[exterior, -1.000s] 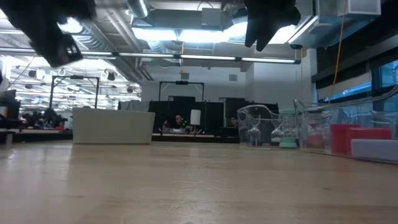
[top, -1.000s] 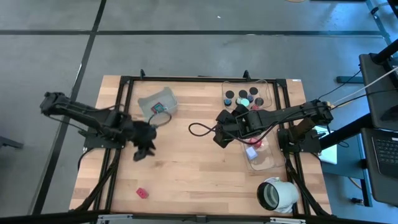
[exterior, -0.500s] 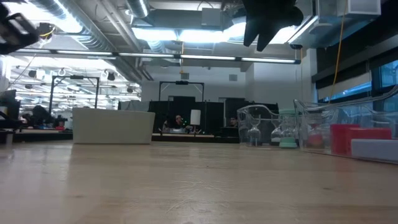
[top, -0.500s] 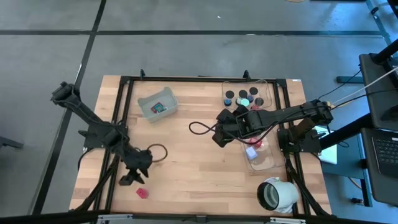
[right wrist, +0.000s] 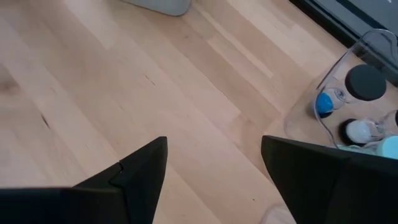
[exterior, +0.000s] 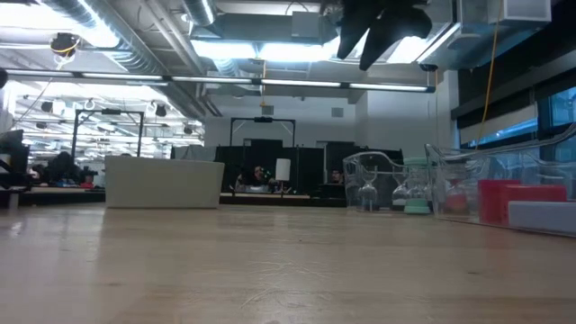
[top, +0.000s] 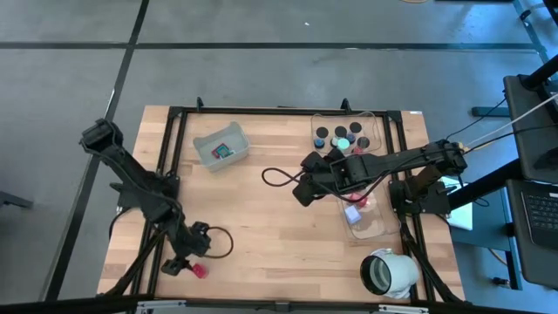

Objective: Pick & Place Office items
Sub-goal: Put the red charger adapter into the bottom transparent bin

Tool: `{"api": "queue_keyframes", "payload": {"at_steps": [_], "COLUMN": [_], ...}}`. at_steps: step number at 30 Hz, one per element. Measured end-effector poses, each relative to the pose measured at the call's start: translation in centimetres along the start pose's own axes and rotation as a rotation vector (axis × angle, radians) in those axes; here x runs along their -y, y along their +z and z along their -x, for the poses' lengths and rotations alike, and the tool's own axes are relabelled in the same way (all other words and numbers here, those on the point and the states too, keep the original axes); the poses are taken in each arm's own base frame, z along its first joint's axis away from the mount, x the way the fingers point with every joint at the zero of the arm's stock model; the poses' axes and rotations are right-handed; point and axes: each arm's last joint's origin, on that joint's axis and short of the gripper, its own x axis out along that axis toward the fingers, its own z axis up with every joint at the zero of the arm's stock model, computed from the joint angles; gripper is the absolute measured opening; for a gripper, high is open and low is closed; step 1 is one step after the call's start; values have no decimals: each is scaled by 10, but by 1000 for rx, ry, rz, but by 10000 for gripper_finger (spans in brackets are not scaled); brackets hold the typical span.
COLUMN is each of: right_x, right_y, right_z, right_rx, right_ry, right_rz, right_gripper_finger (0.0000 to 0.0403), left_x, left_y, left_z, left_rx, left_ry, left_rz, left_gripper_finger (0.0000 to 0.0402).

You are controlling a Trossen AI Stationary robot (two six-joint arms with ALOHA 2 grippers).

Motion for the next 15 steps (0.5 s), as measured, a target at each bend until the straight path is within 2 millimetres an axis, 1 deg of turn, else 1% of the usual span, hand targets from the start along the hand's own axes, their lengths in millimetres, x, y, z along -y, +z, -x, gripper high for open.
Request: {"api": "queue_keyframes", "payload": {"at_steps": [4, 10, 15], "right_x": [-2, -8, -11], "right_y": [0, -2, -4], "right_z": [-2, -10, -14], "right_rx": [-7, -20, -32], "right_ry": [3, 7, 4], "right_rz": [1, 6, 18], "right_gripper_finger": [263, 263, 263], "left_x": [5, 16, 22], "left_y": [-4, -8, -12], "left_z": [-3, -5, -7], "left_rx": [-4, 34, 75], "left_ry": [14, 15, 76], "left_rz": [-94, -156, -226], "left_gripper_finger": [253, 253, 253]}}
